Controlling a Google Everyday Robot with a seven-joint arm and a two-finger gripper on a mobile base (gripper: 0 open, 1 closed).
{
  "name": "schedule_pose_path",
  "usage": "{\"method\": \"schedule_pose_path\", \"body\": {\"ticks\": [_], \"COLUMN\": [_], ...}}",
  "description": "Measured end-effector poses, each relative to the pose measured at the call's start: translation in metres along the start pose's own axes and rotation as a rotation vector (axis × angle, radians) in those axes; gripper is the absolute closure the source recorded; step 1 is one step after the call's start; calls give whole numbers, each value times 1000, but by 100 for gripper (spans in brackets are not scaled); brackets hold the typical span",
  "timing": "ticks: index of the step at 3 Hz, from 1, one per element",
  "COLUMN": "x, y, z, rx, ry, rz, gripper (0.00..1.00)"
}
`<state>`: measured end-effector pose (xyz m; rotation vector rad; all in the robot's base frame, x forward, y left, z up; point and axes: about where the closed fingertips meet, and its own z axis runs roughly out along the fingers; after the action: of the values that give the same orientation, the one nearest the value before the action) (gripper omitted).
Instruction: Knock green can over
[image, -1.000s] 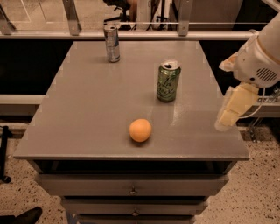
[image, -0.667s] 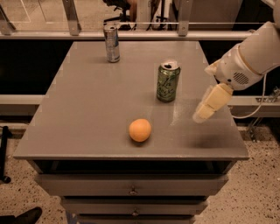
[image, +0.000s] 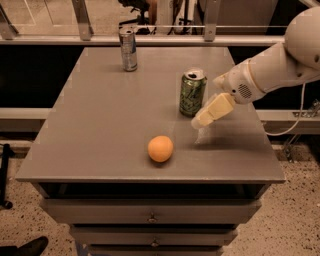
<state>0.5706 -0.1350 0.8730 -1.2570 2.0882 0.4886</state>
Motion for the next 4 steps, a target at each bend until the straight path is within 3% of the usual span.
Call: {"method": "schedule_pose_path", "body": {"ticks": [2, 4], "x": [-43, -100], "y": [7, 34], "z": [32, 26], "rx": [-51, -102], "ry": [-208, -331], "rz": [138, 139], "gripper": [0, 0]}}
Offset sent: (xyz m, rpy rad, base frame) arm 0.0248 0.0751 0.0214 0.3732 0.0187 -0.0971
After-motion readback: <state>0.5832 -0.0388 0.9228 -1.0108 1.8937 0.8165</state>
